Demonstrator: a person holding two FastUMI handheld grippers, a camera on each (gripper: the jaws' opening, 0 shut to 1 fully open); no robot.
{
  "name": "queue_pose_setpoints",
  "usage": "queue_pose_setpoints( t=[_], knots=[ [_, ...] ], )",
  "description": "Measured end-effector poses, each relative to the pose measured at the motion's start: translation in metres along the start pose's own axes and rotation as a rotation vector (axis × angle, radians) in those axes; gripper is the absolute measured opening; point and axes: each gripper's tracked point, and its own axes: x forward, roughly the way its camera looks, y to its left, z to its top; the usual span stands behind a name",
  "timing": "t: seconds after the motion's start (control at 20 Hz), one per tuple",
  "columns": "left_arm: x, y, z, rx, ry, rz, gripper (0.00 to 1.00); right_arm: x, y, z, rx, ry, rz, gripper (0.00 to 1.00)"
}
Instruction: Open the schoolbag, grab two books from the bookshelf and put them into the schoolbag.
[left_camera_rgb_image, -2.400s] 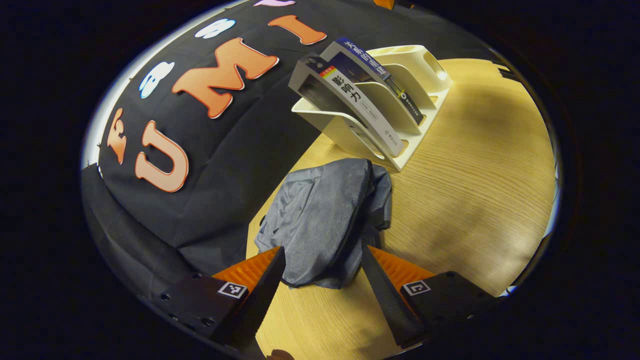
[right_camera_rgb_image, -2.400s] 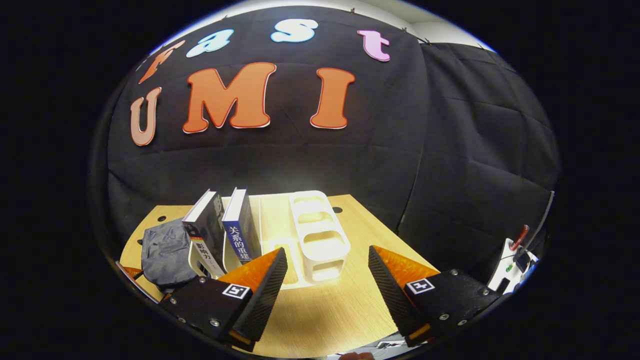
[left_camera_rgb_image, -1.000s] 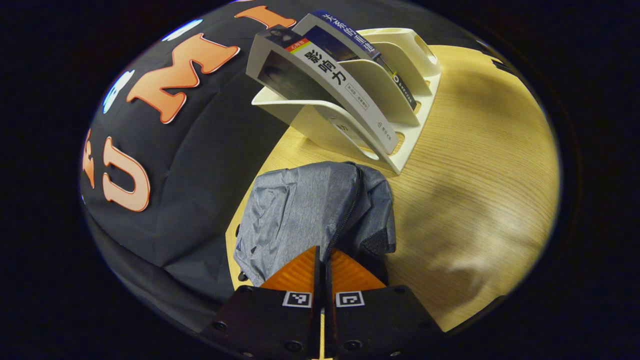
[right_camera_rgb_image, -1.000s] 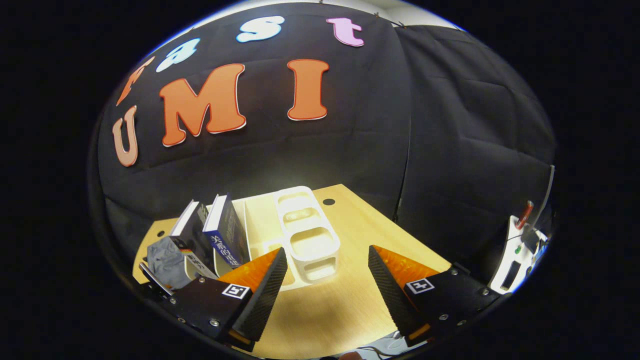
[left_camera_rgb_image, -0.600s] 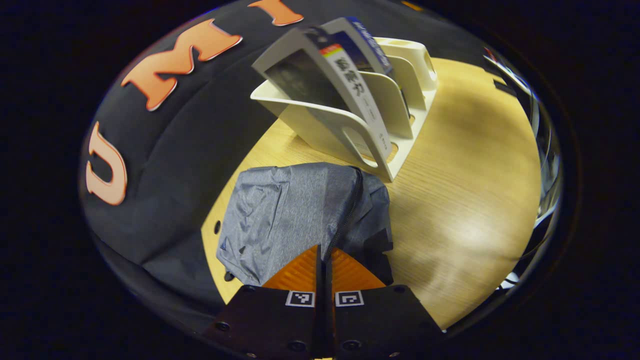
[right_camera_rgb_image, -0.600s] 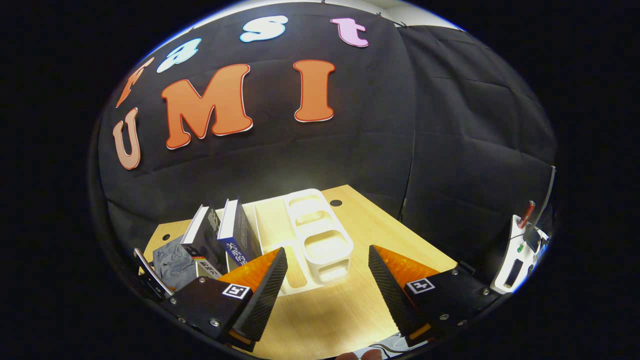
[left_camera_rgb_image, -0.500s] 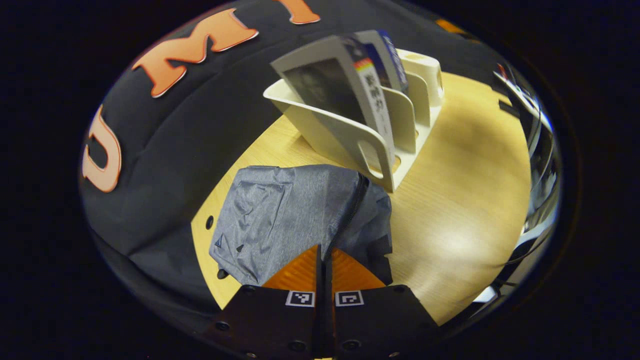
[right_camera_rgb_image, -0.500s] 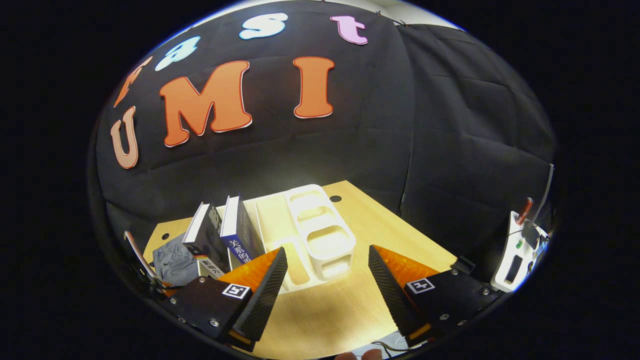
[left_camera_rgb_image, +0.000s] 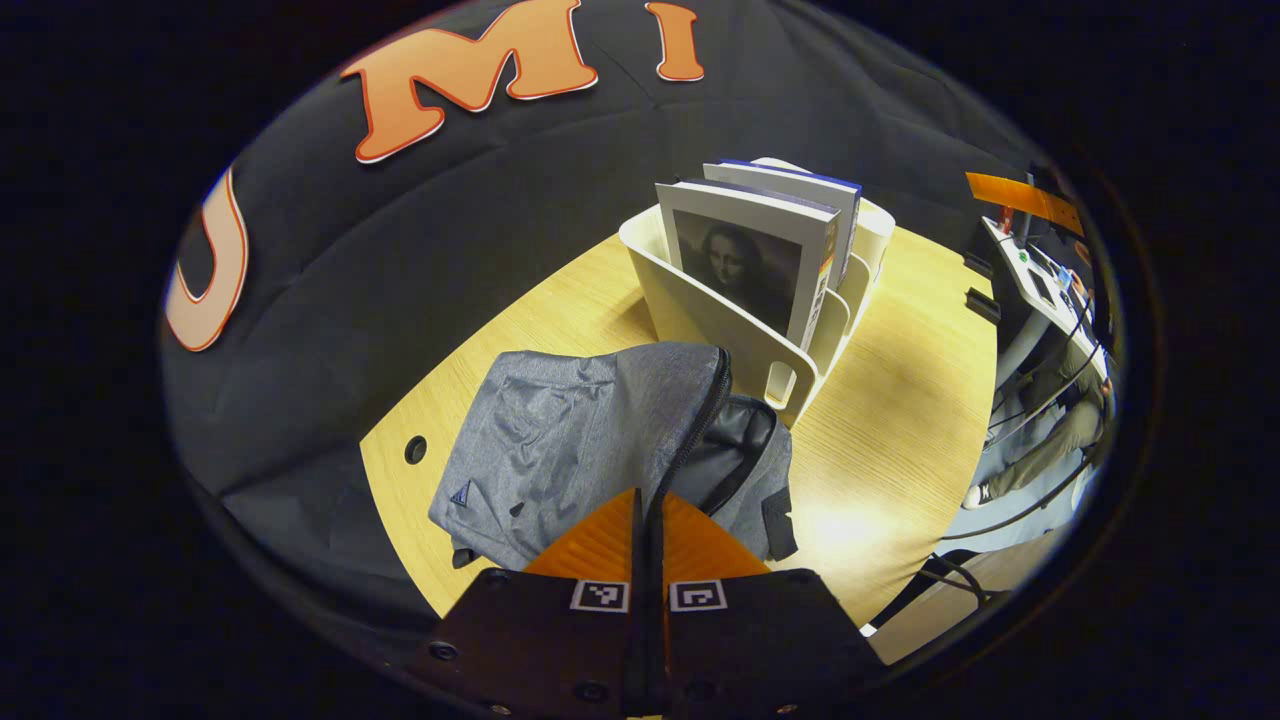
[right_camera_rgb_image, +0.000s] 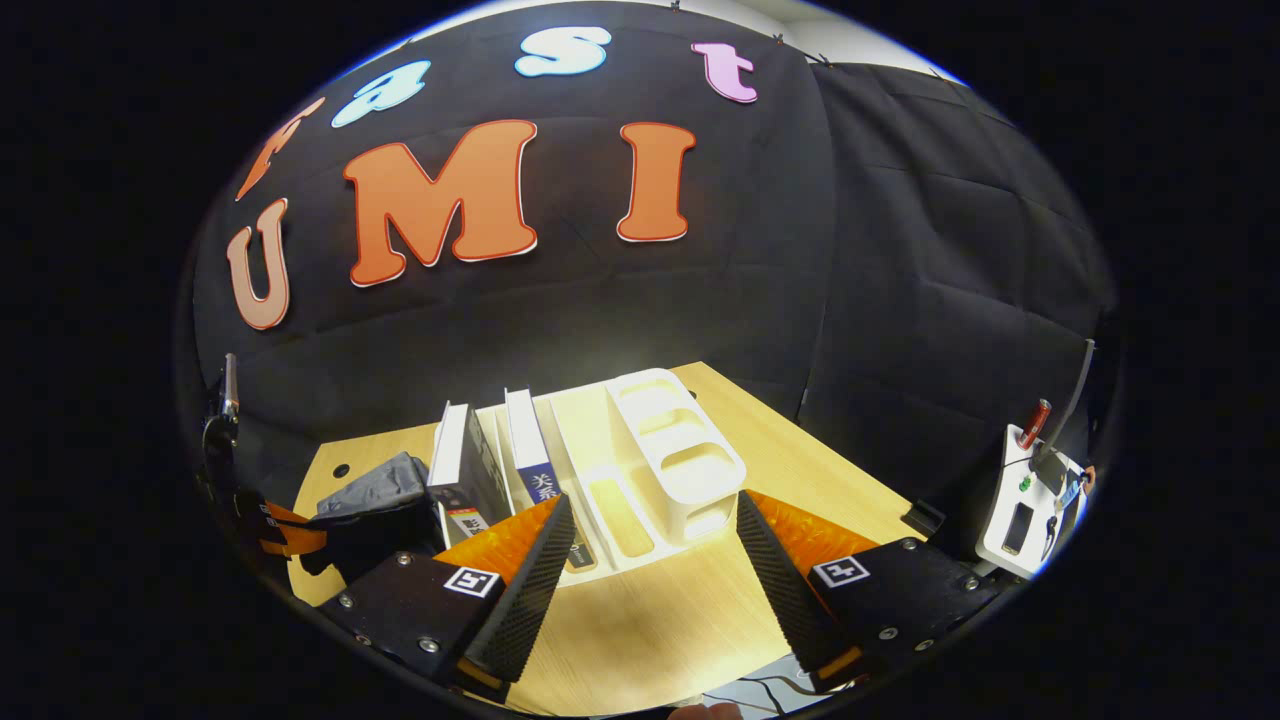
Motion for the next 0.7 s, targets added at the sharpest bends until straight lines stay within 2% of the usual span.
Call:
queue_pose_setpoints(
  t=[0.15,0.25,0.6,0.7],
  knots=[
    [-0.009,0.007,0.007,0.055,-0.022,-0.018,0.01,-0.015,0.009,0.003,0.017,-0.003,-0.003,0.98],
    [-0.016,0.013,0.017,0.048,-0.056,-0.045,0.01,-0.025,0.017,0.010,-0.002,-0.016,-0.002,0.98],
    [-0.036,0.070,0.054,-0.020,-0.122,0.001,0.00,-0.040,0.046,0.040,-0.078,-0.032,0.065,0.98],
    [-0.039,0.083,0.060,-0.015,-0.125,0.017,0.01,-0.038,0.061,0.049,-0.088,-0.024,0.108,0.98]
  ],
)
